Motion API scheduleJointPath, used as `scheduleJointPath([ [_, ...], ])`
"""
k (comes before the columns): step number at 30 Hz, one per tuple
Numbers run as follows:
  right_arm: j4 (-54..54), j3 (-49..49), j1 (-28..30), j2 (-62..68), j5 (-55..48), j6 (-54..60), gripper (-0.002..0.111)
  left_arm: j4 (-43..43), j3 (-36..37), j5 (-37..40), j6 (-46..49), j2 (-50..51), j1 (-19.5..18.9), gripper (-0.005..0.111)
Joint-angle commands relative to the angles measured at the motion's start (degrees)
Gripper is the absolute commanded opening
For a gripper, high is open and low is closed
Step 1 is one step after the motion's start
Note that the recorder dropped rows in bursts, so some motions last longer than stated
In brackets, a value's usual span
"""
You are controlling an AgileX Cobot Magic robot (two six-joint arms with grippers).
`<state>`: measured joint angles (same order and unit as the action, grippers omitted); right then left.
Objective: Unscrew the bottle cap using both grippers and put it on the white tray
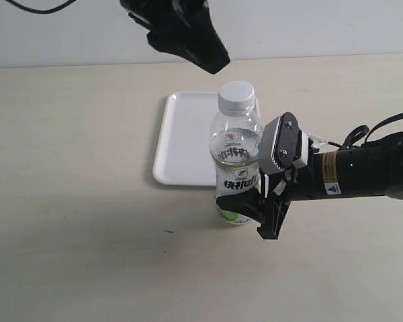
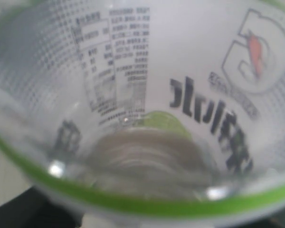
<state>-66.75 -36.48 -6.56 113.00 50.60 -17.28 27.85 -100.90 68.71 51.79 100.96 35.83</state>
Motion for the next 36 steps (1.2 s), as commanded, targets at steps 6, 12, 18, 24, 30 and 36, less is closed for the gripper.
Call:
scheduleJointPath([
  [6, 0.4, -0.57, -0.09, -0.41, -2.06, 2.15, 0.0, -0.61, -0.54, -0.92, 16.23, 0.24, 0.19, 0.062],
  [12, 0.4, -0.57, -0.09, -0.41, -3.15, 3.84, 0.0, -1.97, -0.54, 0.77, 17.17, 2.2, 1.82, 0.066],
  [18, 0.4, -0.57, -0.09, -0.3, -3.81, 4.13, 0.0, -4.98, -0.54, 0.87, 17.43, 3.25, 6.05, 0.066],
  [24, 0.4, -0.57, -0.09, -0.3, -4.14, 4.13, 0.0, -9.08, -0.54, -0.69, 16.66, 4.42, 8.64, 0.066],
  [30, 0.84, -0.57, -0.09, -0.3, -4.14, 4.13, 0.0, -9.7, -0.54, -2.51, 15.06, 6.34, 8.64, 0.066],
  [36, 0.84, -0.57, -0.09, -0.3, -4.14, 4.13, 0.0, -9.72, -0.54, -3.66, 14.96, 6.86, 8.64, 0.066],
])
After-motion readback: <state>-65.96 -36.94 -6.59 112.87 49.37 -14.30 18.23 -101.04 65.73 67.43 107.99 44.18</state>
